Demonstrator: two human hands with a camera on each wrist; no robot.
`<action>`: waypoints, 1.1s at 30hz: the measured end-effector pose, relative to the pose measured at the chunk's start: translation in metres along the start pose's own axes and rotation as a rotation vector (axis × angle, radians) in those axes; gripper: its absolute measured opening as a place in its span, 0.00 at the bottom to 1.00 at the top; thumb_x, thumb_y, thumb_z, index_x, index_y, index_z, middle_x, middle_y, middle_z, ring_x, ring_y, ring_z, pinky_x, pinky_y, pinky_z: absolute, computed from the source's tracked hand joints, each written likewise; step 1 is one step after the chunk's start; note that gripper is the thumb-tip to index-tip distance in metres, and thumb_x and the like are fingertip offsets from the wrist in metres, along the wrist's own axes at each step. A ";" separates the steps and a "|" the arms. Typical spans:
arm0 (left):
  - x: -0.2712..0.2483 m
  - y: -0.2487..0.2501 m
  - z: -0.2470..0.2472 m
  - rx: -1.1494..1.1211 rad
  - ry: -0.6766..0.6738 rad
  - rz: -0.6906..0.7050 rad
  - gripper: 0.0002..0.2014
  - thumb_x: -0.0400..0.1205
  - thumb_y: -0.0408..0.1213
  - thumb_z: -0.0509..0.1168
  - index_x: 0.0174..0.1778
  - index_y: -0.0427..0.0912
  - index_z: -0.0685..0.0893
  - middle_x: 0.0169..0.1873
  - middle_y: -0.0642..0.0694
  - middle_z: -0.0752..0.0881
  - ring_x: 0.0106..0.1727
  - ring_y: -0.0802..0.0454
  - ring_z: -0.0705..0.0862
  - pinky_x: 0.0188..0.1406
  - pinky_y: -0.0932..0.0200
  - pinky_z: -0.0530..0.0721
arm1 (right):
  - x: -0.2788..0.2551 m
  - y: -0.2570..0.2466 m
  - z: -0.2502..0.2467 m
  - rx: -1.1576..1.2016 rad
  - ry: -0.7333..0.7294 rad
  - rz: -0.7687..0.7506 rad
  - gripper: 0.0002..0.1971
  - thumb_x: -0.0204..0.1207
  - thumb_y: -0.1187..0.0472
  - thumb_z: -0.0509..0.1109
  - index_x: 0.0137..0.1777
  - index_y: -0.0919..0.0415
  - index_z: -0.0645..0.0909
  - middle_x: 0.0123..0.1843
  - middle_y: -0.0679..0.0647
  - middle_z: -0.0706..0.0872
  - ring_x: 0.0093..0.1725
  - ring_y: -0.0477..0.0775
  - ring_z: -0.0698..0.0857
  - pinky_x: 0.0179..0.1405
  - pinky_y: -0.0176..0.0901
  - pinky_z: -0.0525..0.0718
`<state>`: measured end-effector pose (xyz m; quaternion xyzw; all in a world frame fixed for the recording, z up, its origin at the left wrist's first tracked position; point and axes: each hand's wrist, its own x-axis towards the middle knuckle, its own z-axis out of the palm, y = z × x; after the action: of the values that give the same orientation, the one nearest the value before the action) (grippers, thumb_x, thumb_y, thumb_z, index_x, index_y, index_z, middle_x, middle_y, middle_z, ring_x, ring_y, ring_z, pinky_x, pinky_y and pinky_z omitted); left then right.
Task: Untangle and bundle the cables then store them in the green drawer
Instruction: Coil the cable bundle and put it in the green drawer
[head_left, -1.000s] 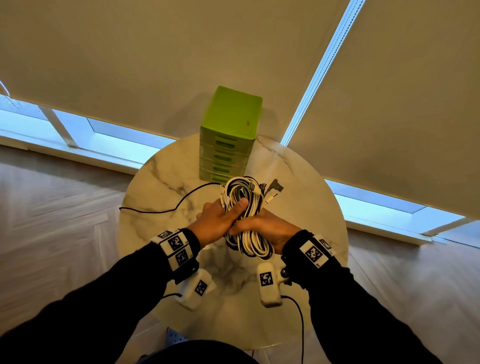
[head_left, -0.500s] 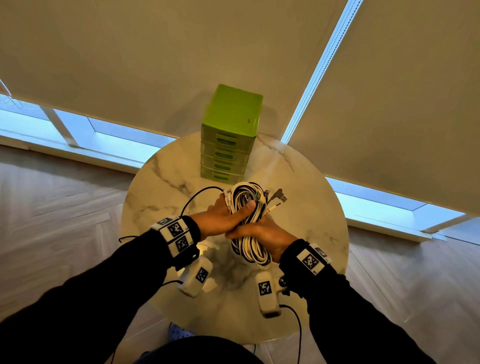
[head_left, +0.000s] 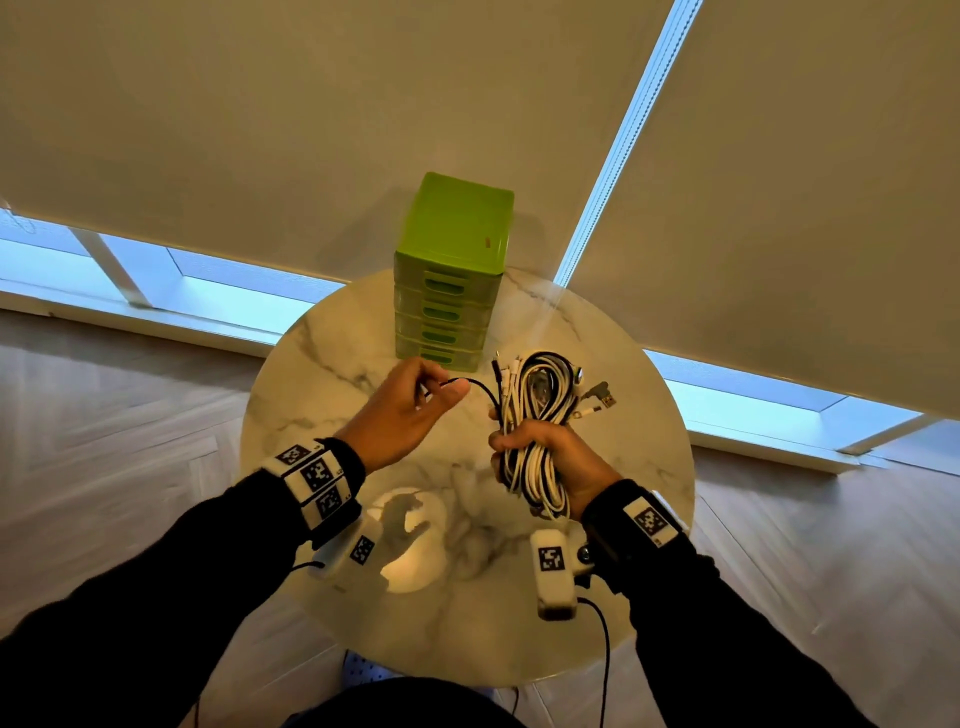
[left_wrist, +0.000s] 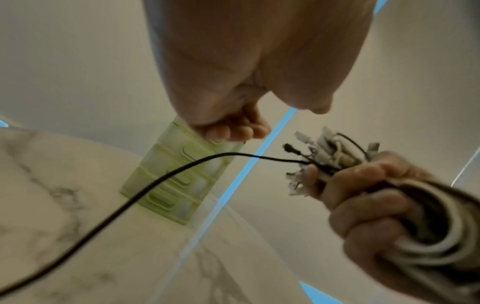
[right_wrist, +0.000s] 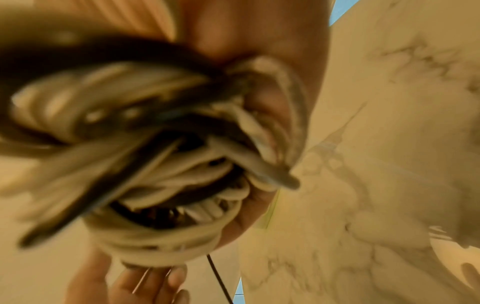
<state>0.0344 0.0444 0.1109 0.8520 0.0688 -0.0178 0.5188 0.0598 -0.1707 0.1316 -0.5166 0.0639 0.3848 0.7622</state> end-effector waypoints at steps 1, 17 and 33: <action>0.001 -0.005 -0.001 0.112 0.056 0.046 0.24 0.80 0.63 0.68 0.64 0.50 0.79 0.62 0.46 0.81 0.62 0.49 0.80 0.64 0.51 0.79 | -0.001 0.000 -0.001 -0.002 -0.027 0.006 0.26 0.61 0.68 0.75 0.62 0.65 0.80 0.39 0.59 0.82 0.33 0.57 0.83 0.33 0.45 0.84; 0.002 0.047 0.055 -0.987 -0.116 -0.430 0.34 0.84 0.72 0.53 0.74 0.48 0.77 0.66 0.41 0.87 0.63 0.48 0.89 0.68 0.45 0.83 | 0.011 0.022 0.010 -0.545 0.169 -0.218 0.23 0.67 0.74 0.79 0.59 0.52 0.87 0.53 0.47 0.93 0.54 0.45 0.91 0.52 0.39 0.86; -0.003 0.025 0.040 -0.674 -0.178 -0.258 0.31 0.89 0.63 0.44 0.84 0.52 0.66 0.81 0.49 0.73 0.82 0.50 0.71 0.81 0.52 0.62 | 0.015 0.015 -0.001 -0.187 0.194 -0.182 0.02 0.75 0.72 0.72 0.44 0.71 0.82 0.34 0.67 0.83 0.38 0.72 0.87 0.55 0.74 0.85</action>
<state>0.0363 -0.0027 0.1152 0.6126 0.1323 -0.1332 0.7678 0.0603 -0.1610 0.1126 -0.6235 0.0540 0.2670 0.7328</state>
